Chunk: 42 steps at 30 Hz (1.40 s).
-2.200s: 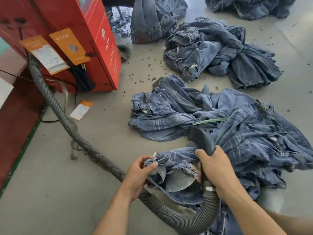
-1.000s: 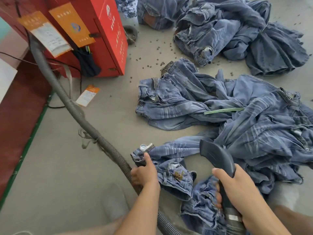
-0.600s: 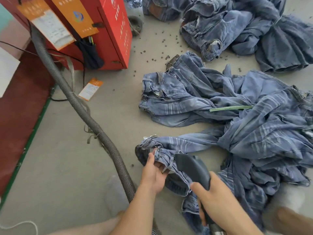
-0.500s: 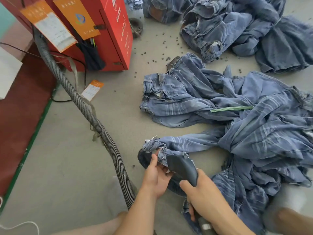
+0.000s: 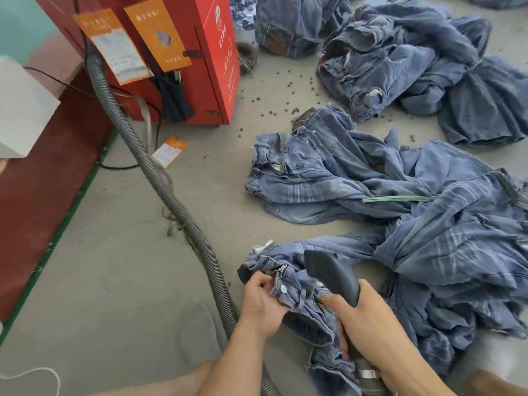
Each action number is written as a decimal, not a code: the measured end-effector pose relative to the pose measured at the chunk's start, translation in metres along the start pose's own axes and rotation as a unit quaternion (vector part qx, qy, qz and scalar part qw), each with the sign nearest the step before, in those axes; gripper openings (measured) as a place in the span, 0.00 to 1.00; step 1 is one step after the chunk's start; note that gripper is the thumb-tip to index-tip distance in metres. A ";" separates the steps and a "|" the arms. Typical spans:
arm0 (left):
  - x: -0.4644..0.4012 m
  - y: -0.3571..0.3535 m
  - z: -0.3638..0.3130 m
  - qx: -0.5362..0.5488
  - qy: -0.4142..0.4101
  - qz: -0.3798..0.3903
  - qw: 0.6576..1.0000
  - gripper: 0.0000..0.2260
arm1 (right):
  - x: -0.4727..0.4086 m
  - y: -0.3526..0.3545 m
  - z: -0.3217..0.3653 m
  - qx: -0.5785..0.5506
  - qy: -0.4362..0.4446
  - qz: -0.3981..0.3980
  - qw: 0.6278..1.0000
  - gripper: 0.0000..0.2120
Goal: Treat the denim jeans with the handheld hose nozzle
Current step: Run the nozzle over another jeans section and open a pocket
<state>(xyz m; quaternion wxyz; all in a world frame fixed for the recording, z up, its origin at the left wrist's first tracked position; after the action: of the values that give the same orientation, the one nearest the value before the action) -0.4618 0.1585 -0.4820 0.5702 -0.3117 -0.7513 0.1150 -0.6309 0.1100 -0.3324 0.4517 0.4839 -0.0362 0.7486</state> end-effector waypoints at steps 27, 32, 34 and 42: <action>0.026 -0.035 -0.018 -0.025 -0.073 0.108 0.991 0.31 | -0.012 0.003 0.009 -0.053 -0.021 -0.082 0.995 0.10; 0.025 -0.041 -0.017 0.006 -0.067 0.138 0.988 0.30 | -0.005 -0.015 0.006 0.058 -0.012 -0.032 0.998 0.13; 0.026 -0.039 -0.016 0.009 -0.052 0.152 0.987 0.33 | -0.010 -0.013 0.013 0.058 -0.002 -0.048 0.997 0.12; 0.028 -0.040 -0.021 0.050 -0.020 0.133 0.990 0.19 | 0.000 -0.014 0.012 0.082 0.010 -0.053 0.995 0.13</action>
<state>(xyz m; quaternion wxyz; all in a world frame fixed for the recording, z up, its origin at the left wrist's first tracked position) -0.4596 0.1404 -0.4323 0.5496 -0.3778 -0.7077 0.2330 -0.6129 0.1118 -0.3314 0.4502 0.5128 0.0559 0.7289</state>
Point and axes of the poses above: each hand's wrist, its own x-axis away from the middle knuckle, its own y-axis out of the back of the hand, z = x × y, the point moved 4 cm from there along -x, towards the middle knuckle, and after that the axes turned 6 degrees about -y, right-handed, at the moved point
